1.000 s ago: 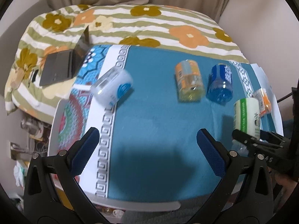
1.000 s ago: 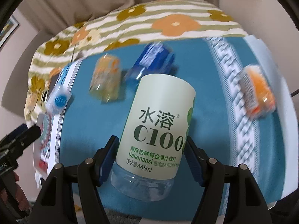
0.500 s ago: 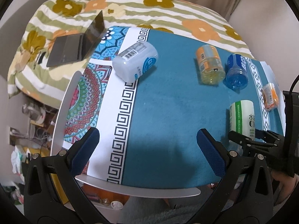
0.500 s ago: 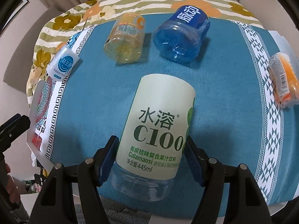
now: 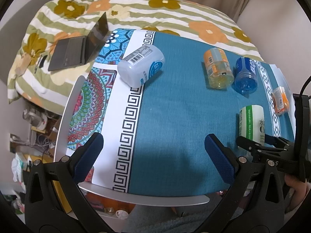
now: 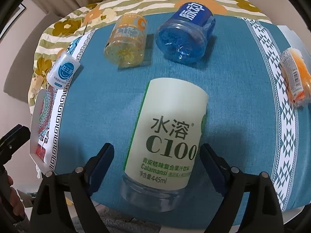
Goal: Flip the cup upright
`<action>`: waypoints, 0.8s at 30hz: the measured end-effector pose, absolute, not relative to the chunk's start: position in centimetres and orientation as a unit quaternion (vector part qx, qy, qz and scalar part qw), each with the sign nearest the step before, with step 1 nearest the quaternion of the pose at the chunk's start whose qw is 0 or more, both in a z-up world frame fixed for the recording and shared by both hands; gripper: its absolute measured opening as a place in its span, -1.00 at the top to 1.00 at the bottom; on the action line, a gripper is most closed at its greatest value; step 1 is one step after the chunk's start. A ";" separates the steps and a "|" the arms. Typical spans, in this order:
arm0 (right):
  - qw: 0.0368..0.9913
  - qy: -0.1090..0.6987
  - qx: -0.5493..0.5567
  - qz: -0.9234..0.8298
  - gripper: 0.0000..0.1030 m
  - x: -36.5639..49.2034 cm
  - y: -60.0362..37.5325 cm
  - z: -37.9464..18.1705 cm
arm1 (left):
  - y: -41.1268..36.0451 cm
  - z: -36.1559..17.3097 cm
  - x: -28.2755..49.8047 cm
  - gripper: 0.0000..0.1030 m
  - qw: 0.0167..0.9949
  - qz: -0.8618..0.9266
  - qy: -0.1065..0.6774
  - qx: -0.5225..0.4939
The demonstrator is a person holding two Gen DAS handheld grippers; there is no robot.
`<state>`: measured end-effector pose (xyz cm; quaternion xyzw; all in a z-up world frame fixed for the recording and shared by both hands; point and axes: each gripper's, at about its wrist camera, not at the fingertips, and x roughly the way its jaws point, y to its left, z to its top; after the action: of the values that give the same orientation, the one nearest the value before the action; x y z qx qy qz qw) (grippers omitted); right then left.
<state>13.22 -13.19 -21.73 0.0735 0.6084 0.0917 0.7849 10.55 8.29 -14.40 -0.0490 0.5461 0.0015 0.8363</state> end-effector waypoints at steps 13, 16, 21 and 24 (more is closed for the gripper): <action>0.818 0.564 0.095 0.060 -0.99 10.6 -15.1 -16.9 | 6.8 -11.3 10.7 -1.00 0.842 -0.053 0.535 -0.041; 0.830 0.546 0.099 0.045 -0.99 9.5 -16.3 -14.4 | 5.1 -10.1 11.3 -1.00 0.843 -0.080 0.531 -0.029; 0.831 0.546 0.102 0.034 -0.99 8.6 -19.2 -12.6 | 1.0 -8.4 12.4 -1.00 0.840 -0.113 0.531 -0.001; 0.834 0.544 0.091 0.030 -0.99 8.5 -20.9 -12.2 | -2.2 -8.2 13.2 -1.00 0.830 -0.126 0.543 0.019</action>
<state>8.47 -20.87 -12.23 0.0912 0.5437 0.0301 0.8338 13.19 -2.24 -8.24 0.0186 0.5427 -0.1256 0.8303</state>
